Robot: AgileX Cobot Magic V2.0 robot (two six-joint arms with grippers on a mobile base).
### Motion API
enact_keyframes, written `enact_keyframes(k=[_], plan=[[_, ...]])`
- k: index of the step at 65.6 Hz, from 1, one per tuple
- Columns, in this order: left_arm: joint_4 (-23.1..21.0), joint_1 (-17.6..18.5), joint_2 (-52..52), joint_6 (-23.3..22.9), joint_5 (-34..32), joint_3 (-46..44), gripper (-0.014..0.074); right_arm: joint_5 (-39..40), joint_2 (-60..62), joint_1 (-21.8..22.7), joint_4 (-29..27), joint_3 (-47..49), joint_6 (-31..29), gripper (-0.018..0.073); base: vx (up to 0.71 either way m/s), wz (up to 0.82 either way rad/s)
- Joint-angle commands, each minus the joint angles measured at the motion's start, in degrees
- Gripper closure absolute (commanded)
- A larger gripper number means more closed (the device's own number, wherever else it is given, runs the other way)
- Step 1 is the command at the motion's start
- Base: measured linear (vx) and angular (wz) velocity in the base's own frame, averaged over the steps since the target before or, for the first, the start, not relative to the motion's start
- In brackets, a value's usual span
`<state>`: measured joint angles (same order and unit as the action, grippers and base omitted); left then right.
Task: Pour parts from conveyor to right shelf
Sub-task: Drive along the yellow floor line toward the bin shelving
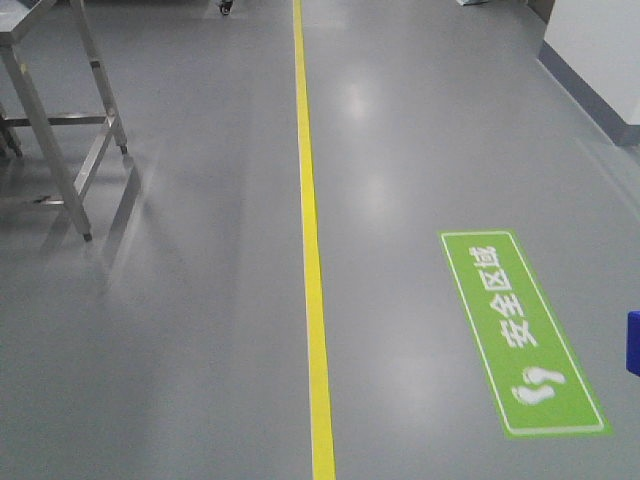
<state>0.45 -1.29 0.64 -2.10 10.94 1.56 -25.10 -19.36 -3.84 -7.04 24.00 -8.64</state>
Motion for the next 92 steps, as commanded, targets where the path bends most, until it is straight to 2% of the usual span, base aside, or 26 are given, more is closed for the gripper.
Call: enact_keyframes(k=[1, 92], plan=[[-0.5, -0.2, 0.7, -0.5, -4.1, -1.1, 0.0603, 4.4, -0.3, 0.0, 0.0, 1.7, 0.0, 0.0564, 0.73, 0.06], [-0.5, -0.2, 0.7, -0.5, -4.1, -1.1, 0.0603, 4.4, -0.3, 0.0, 0.0, 1.7, 0.0, 0.0564, 0.79, 0.06]])
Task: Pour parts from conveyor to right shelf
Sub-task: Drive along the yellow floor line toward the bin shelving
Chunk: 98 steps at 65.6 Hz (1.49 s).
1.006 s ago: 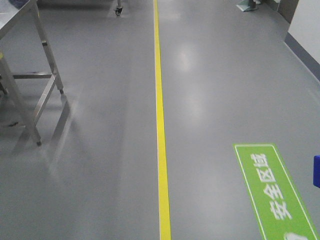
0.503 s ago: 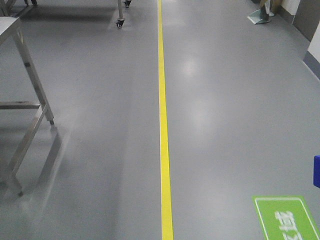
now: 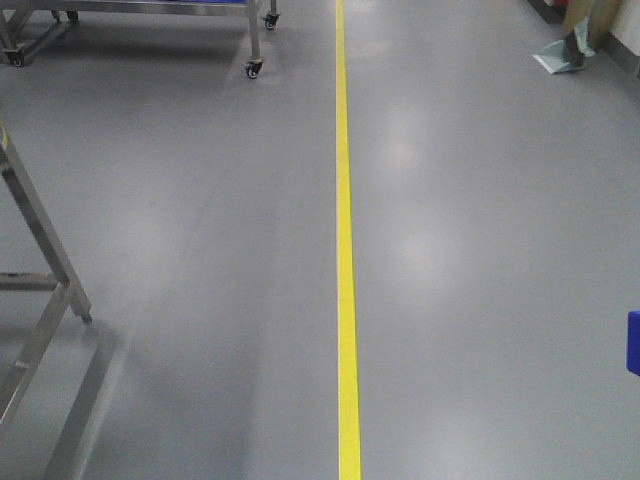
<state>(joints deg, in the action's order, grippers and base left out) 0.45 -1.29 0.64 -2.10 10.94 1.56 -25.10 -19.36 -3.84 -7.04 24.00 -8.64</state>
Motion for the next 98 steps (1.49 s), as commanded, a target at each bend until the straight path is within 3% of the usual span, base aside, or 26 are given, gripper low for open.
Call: enact_keyframes(k=[1, 98], plan=[[-0.5, -0.2, 0.7, -0.5, -4.1, -1.1, 0.0603, 4.4, -0.3, 0.0, 0.0, 1.7, 0.0, 0.0564, 0.78, 0.13], [-0.5, -0.2, 0.7, -0.5, -4.1, -1.1, 0.0603, 4.4, -0.3, 0.0, 0.0, 1.7, 0.0, 0.0564, 0.73, 0.04]])
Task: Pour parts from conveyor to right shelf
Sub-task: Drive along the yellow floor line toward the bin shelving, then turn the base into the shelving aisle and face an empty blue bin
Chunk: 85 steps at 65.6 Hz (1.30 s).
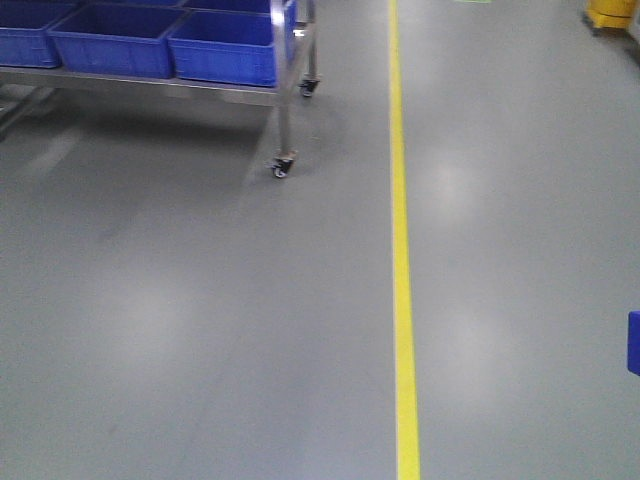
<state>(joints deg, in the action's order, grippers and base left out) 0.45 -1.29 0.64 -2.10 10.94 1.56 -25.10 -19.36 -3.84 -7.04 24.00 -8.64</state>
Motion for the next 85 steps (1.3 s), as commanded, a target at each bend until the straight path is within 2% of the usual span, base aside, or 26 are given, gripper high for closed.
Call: enact_keyframes(k=[1, 85], plan=[[-0.5, -0.2, 0.7, -0.5, -4.1, -1.1, 0.0603, 4.4, -0.3, 0.0, 0.0, 1.7, 0.0, 0.0564, 0.65, 0.37], [-0.5, -0.2, 0.7, -0.5, -4.1, -1.1, 0.0603, 4.4, -0.3, 0.0, 0.0, 1.7, 0.0, 0.0564, 0.63, 0.52]])
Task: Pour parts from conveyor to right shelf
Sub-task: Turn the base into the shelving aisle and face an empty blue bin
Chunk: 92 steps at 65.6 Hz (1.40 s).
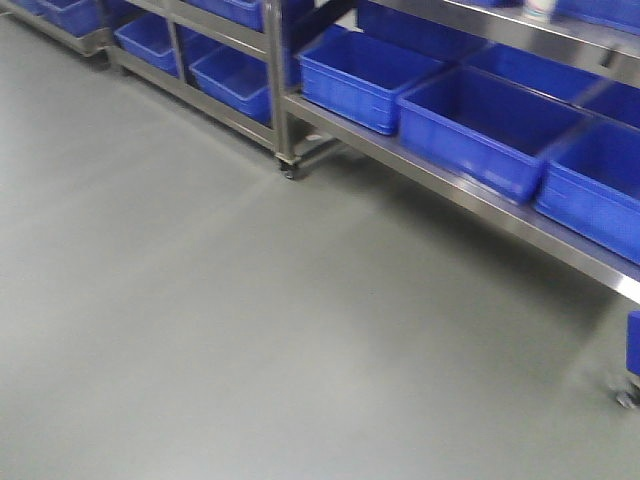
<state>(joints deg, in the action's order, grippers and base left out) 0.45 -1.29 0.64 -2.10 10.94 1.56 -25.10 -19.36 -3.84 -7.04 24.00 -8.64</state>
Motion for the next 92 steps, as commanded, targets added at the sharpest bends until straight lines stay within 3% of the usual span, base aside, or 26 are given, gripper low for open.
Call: enact_keyframes(k=[1, 92], plan=[[-0.5, -0.2, 0.7, -0.5, -4.1, -1.1, 0.0603, 4.4, -0.3, 0.0, 0.0, 1.7, 0.0, 0.0564, 0.65, 0.48], [-0.5, -0.2, 0.7, -0.5, -4.1, -1.1, 0.0603, 4.4, -0.3, 0.0, 0.0, 1.7, 0.0, 0.0564, 0.70, 0.43]])
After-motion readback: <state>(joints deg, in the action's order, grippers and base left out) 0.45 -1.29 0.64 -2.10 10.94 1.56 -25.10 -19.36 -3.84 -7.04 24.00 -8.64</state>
